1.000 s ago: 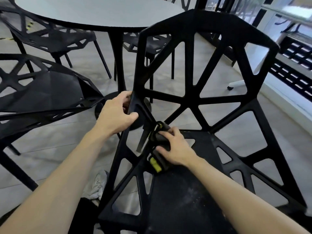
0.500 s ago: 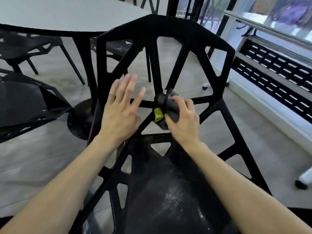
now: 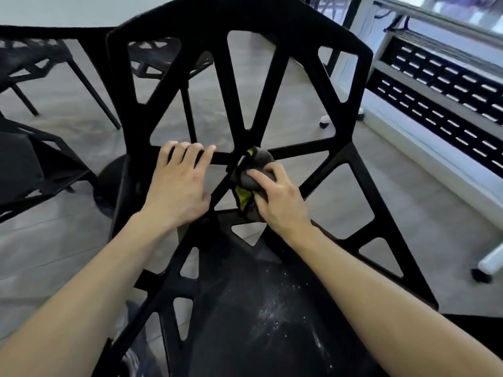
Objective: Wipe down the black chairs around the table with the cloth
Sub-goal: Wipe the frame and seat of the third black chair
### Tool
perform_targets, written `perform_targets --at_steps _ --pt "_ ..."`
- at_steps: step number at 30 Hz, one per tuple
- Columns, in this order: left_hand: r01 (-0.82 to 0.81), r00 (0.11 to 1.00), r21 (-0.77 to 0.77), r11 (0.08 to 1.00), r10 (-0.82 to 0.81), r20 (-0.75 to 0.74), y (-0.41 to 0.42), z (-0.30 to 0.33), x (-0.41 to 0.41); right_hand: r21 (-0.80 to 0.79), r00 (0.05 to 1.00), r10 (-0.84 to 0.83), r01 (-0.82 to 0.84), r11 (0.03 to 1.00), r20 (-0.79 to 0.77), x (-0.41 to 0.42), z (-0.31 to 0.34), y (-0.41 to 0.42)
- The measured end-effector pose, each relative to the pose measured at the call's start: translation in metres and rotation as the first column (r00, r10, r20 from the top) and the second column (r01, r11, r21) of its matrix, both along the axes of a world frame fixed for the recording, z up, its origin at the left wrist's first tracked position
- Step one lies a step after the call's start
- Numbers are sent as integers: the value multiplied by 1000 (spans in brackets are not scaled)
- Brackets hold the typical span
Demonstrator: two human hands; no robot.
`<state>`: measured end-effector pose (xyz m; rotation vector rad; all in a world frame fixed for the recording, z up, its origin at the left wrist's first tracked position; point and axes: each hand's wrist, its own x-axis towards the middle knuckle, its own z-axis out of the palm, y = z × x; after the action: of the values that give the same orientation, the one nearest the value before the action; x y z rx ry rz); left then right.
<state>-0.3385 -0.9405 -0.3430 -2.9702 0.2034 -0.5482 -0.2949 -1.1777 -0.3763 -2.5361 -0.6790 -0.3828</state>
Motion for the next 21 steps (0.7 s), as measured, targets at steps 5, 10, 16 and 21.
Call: perform_targets --at_steps 5,10,16,21 --pt "28 1000 8 1000 -28 0 3 3 -6 -142 987 -119 103 985 -108 -2 -24 -52" --pt "6 1000 12 1000 -6 -14 -1 2 -5 148 996 -78 70 986 48 -4 20 -5" --pt "14 1000 23 1000 -14 -8 2 3 -7 -109 990 18 -3 994 140 24 41 -27" --pt "-10 1000 26 1000 10 -18 -4 3 -8 66 926 -351 345 936 140 38 51 -102"
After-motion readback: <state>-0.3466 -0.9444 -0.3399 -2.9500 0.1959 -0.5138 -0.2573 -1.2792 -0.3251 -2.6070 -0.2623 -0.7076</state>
